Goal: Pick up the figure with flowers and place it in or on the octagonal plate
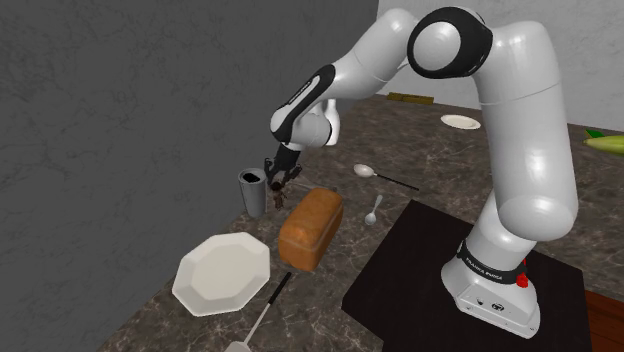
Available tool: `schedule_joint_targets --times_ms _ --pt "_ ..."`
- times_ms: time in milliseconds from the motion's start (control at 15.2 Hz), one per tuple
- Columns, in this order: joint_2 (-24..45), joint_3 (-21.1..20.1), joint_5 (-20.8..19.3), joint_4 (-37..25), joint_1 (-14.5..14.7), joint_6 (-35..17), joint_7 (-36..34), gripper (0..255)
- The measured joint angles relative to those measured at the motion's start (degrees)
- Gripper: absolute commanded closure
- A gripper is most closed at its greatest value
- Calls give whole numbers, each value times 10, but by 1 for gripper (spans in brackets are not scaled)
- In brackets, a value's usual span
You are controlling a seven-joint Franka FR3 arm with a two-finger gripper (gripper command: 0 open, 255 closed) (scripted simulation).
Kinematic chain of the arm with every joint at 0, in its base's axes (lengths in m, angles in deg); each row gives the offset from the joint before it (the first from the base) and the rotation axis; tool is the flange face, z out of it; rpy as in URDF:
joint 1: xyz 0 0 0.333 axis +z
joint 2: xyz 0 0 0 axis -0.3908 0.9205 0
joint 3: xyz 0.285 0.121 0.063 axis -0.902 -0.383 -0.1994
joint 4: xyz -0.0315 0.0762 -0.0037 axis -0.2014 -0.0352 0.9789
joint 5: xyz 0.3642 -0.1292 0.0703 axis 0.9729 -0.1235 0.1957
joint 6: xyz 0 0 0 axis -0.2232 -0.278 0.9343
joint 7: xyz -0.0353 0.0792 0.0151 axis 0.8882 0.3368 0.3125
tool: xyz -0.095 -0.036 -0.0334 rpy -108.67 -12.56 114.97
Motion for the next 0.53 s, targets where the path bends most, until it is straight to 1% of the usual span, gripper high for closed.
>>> schedule_joint_targets --times_ms 528 --pt "-47 16 -25 9 10 37 -31 255"
